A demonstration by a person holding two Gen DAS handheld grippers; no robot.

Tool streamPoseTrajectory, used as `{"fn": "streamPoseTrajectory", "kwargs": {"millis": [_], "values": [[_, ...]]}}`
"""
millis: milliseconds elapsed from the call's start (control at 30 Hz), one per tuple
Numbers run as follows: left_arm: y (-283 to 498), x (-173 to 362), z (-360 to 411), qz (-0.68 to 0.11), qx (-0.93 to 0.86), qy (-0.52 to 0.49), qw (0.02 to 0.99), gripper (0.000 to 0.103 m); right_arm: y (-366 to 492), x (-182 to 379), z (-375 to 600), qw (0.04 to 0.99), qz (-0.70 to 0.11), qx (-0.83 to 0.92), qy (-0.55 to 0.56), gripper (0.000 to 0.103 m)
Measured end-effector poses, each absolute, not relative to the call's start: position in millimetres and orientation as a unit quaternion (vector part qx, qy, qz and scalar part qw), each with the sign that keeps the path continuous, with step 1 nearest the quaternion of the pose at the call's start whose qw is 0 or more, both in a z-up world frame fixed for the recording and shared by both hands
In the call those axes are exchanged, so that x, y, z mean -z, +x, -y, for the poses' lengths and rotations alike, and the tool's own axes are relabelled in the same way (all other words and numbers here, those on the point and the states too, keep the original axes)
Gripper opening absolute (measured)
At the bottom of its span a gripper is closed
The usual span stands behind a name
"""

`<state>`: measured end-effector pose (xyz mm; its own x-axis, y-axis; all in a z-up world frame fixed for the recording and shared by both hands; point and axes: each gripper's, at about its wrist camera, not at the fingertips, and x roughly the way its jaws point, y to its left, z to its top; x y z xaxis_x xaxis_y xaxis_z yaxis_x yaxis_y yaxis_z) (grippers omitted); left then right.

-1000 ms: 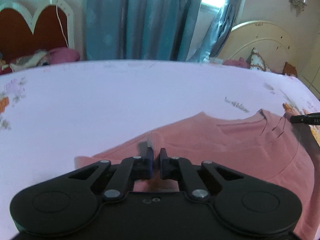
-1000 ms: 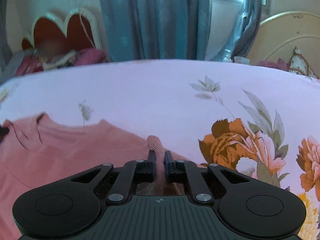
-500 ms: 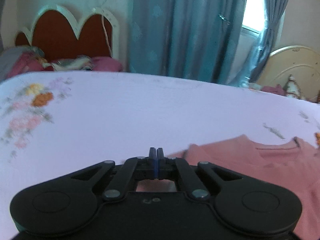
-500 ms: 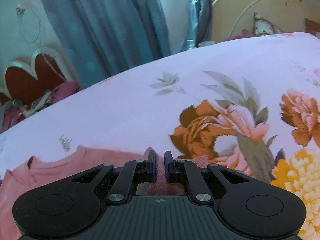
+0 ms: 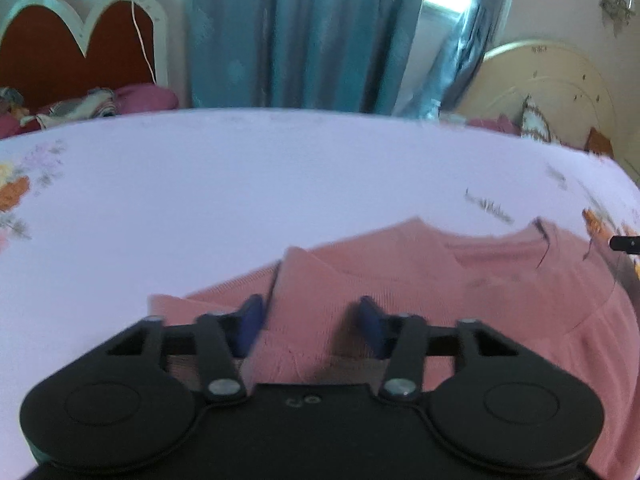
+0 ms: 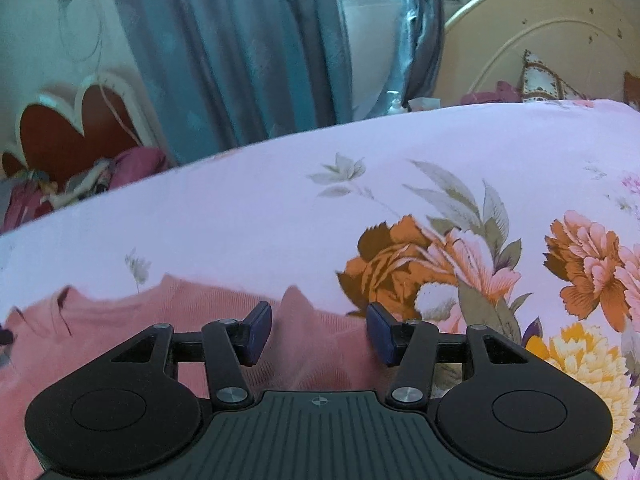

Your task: Fold small clothes

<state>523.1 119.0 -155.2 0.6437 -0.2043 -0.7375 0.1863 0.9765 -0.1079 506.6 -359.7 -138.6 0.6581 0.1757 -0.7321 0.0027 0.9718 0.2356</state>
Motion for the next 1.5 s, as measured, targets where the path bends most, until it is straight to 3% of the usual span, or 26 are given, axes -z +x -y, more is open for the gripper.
{"fn": "streamPoseTrajectory", "kwargs": {"millis": [33, 67, 100, 167, 200, 400, 633, 667, 700, 733, 833, 867, 900, 967, 1500], "values": [[523, 157, -118, -0.402, 0.101, -0.007, 0.91, 0.026, 507, 141, 359, 0.902, -0.415, -0.051, 0.106, 0.052], [523, 157, -118, -0.397, 0.092, -0.005, 0.913, 0.007, 507, 142, 357, 0.901, -0.418, -0.055, 0.105, 0.052], [521, 156, -120, -0.391, 0.088, -0.008, 0.916, 0.005, 508, 144, 356, 0.9, -0.419, -0.059, 0.103, 0.052], [514, 149, -122, -0.365, 0.076, -0.003, 0.928, 0.004, 510, 145, 355, 0.896, -0.425, -0.064, 0.106, 0.017], [510, 144, -123, -0.35, 0.069, 0.003, 0.934, 0.004, 510, 145, 354, 0.897, -0.425, -0.064, 0.107, 0.01], [508, 132, -143, -0.3, -0.006, -0.013, 0.954, 0.0, 510, 134, 347, 0.913, -0.387, -0.072, 0.109, 0.008], [514, 146, -153, -0.347, -0.009, -0.045, 0.937, 0.0, 515, 149, 350, 0.908, -0.404, -0.043, 0.107, 0.009], [513, 145, -155, -0.353, -0.001, -0.045, 0.934, 0.006, 514, 147, 353, 0.905, -0.407, -0.045, 0.113, 0.012], [512, 144, -154, -0.359, 0.008, -0.048, 0.932, 0.019, 512, 143, 354, 0.906, -0.406, -0.045, 0.114, 0.022], [508, 141, -152, -0.361, 0.013, -0.047, 0.931, 0.024, 508, 139, 355, 0.909, -0.401, -0.043, 0.11, 0.031], [501, 136, -143, -0.355, 0.039, -0.027, 0.933, 0.028, 496, 125, 353, 0.914, -0.389, -0.054, 0.101, 0.037], [499, 134, -137, -0.357, 0.048, -0.019, 0.933, 0.036, 493, 122, 351, 0.913, -0.39, -0.06, 0.102, 0.037], [496, 134, -131, -0.359, 0.057, -0.013, 0.932, 0.053, 490, 120, 349, 0.913, -0.39, -0.064, 0.1, 0.038], [489, 134, -122, -0.355, 0.067, 0.002, 0.932, 0.072, 483, 121, 343, 0.912, -0.394, -0.071, 0.091, 0.039], [497, 153, -102, -0.385, 0.057, 0.059, 0.919, 0.074, 474, 128, 335, 0.91, -0.4, -0.068, 0.089, 0.041]]}}
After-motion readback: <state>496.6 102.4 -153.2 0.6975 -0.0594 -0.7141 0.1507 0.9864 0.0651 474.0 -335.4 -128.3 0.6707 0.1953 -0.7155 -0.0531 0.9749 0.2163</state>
